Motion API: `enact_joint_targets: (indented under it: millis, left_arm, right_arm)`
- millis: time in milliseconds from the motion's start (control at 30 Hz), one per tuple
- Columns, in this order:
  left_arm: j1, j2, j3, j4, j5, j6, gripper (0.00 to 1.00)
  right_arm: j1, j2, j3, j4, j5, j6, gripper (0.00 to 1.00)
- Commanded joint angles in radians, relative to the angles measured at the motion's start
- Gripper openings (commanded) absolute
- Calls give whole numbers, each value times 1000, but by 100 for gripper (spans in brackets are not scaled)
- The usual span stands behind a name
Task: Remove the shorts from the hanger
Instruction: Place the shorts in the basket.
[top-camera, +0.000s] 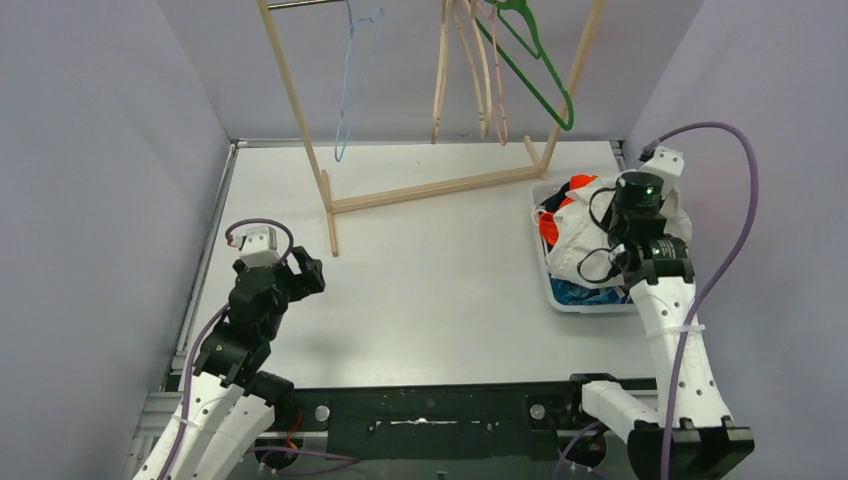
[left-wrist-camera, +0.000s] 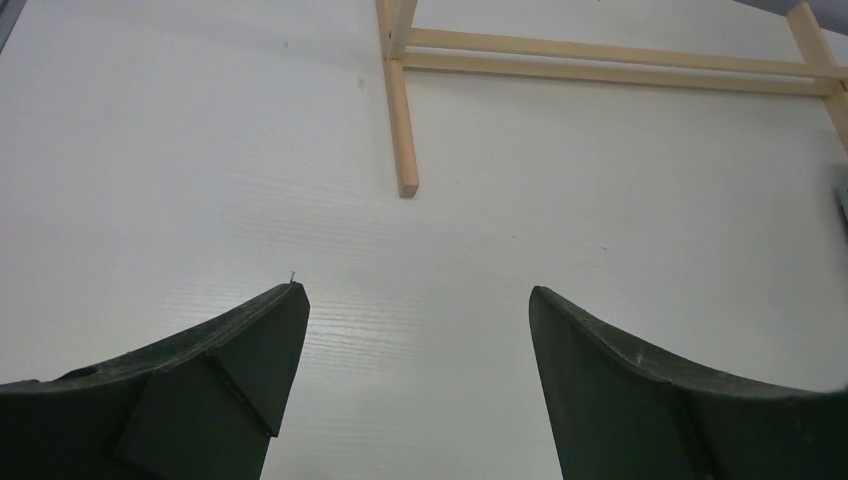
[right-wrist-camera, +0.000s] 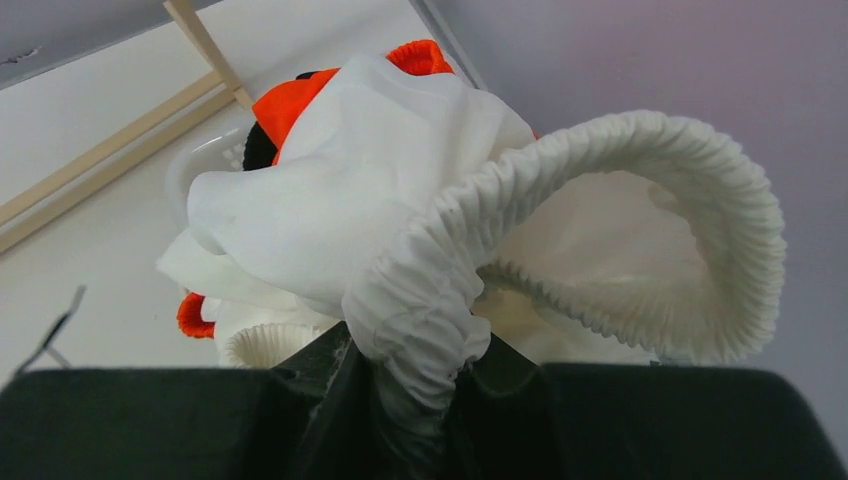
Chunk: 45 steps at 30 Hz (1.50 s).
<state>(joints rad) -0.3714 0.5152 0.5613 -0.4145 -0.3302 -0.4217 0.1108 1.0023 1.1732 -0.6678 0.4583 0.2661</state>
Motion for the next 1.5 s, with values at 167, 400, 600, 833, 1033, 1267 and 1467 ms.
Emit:
enact_joint_targets:
  millis: [167, 400, 600, 833, 1033, 1267, 1467]
  left_arm:
    - [9, -12, 4, 57, 21, 14, 82]
    - [17, -20, 3, 58, 34, 15, 82]
    - [19, -23, 0, 62, 26, 15, 82]
    - [22, -27, 3, 60, 31, 15, 82]
    - [28, -16, 12, 47, 48, 4, 82]
    - [30, -19, 14, 44, 53, 1, 81]
    - [35, -23, 13, 48, 61, -2, 82]
  right_arm:
    - [-312, 206, 33, 125, -510, 13, 2]
    - [-313, 353, -145, 133, -480, 48, 5]
    - [-313, 413, -215, 105, -429, 49, 13]
    - [-304, 294, -25, -27, -407, 21, 54]
    - [-303, 190, 95, -126, -433, 25, 69]
    - [-303, 70, 184, -178, -451, 21, 74]
    - [-295, 72, 16, -92, -683, 108, 54]
